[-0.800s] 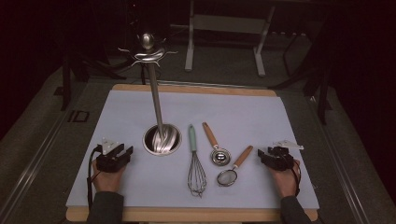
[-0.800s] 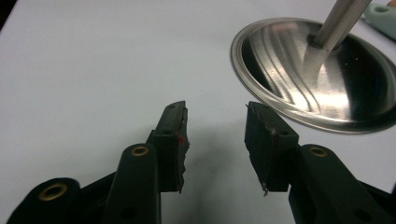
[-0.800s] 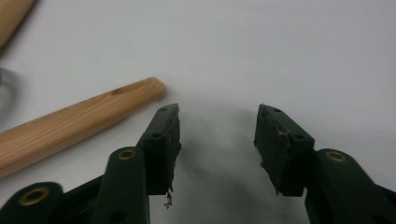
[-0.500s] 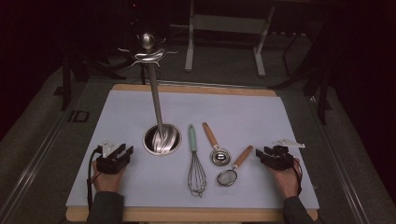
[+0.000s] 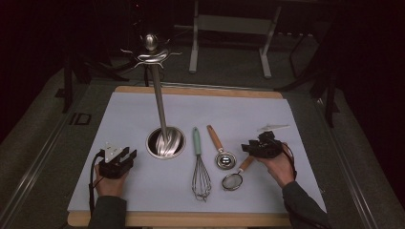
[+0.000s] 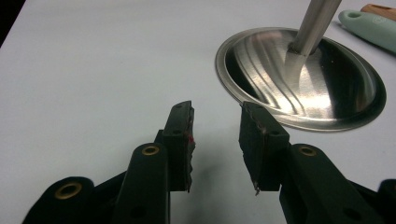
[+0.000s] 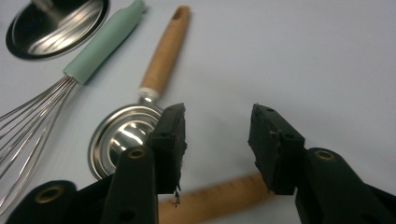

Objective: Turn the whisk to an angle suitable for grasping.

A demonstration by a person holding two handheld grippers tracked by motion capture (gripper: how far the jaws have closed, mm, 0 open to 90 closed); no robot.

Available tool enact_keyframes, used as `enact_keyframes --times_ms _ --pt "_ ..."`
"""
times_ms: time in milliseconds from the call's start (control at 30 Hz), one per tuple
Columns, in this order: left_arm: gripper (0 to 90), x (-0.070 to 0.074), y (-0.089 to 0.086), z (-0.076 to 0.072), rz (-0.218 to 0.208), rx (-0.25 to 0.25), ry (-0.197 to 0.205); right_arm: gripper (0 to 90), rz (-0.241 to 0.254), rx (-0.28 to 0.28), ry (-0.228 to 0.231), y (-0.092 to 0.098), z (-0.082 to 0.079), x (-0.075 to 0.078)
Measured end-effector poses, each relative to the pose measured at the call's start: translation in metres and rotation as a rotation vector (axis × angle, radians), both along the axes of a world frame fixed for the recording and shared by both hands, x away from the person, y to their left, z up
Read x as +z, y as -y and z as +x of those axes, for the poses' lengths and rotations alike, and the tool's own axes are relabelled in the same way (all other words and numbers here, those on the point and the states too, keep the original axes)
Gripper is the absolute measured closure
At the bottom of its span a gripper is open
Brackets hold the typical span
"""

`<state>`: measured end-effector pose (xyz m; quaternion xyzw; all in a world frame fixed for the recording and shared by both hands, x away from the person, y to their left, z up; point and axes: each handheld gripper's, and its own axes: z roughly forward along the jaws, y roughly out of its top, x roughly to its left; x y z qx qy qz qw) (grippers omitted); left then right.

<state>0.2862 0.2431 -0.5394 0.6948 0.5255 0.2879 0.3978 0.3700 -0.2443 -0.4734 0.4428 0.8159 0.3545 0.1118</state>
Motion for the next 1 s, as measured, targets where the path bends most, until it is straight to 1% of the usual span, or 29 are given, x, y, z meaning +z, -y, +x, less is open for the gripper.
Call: enact_keyframes --times_ms 67,167,233,300,333,367,433,467,533,567,633,667,700,767,867,900,933,1000 --pt "65.2 0.000 0.000 0.000 -0.001 -0.002 0.001 56.6 0.008 0.023 -0.037 -0.013 0.008 -0.002" --pt "65.2 0.000 0.000 0.000 -0.002 -0.002 0.001 55.6 0.004 0.049 -0.062 -0.031 0.015 -0.008" --pt "64.7 0.000 0.000 0.000 -0.002 -0.001 0.000 54.7 0.012 0.067 -0.077 -0.045 0.018 -0.011" --pt "64.2 0.000 0.000 0.000 0.001 0.001 0.000 52.9 0.020 0.085 -0.085 -0.058 0.019 -0.013" --pt "63.8 0.000 0.000 0.000 0.001 0.001 0.000 51.4 0.030 0.101 -0.093 -0.069 0.019 -0.013" --pt "63.7 0.000 0.000 0.000 0.003 0.001 -0.001 50.7 0.031 0.109 -0.092 -0.073 0.019 -0.014" --pt "63.5 0.000 0.001 0.000 0.004 0.001 -0.001 49.4 0.030 0.133 -0.099 -0.090 0.019 -0.015" --pt "63.5 0.000 0.001 0.000 0.005 0.000 -0.002 49.2 0.030 0.140 -0.104 -0.097 0.019 -0.016" --pt "63.3 0.000 0.001 0.000 0.006 0.000 -0.001 49.6 0.048 0.141 -0.117 -0.109 0.020 -0.018" --pt "63.3 0.000 0.001 0.000 0.006 -0.001 -0.001 49.7 0.049 0.146 -0.123 -0.113 0.020 -0.019" --pt "63.2 0.000 0.001 0.000 0.006 -0.002 -0.003 49.7 0.029 0.166 -0.135 -0.128 0.021 -0.022" --pt "63.1 0.000 0.000 0.000 0.006 -0.001 -0.004 49.7 0.026 0.173 -0.151 -0.134 0.021 -0.024" --pt "63.0 0.000 0.000 0.000 0.006 -0.001 -0.004 49.7 0.023 0.175 -0.157 -0.137 0.021 -0.025" --pt "62.9 0.000 0.000 0.001 0.006 -0.001 -0.004 50.2 0.000 0.167 -0.173 -0.144 0.023 -0.026" --pt "62.7 0.000 0.001 0.001 0.009 -0.003 -0.005 52.8 0.010 0.156 -0.216 -0.150 0.028 -0.030" --pt "62.6 0.000 0.001 0.001 0.010 -0.003 -0.006 54.8 -0.007 0.164 -0.230 -0.154 0.029 -0.033" --pt "62.6 0.000 0.001 0.001 0.011 -0.003 -0.007 54.0 -0.039 0.165 -0.238 -0.157 0.029 -0.035" --pt "62.4 0.000 0.001 0.001 0.013 -0.003 -0.007 54.2 -0.070 0.170 -0.263 -0.160 0.030 -0.038"
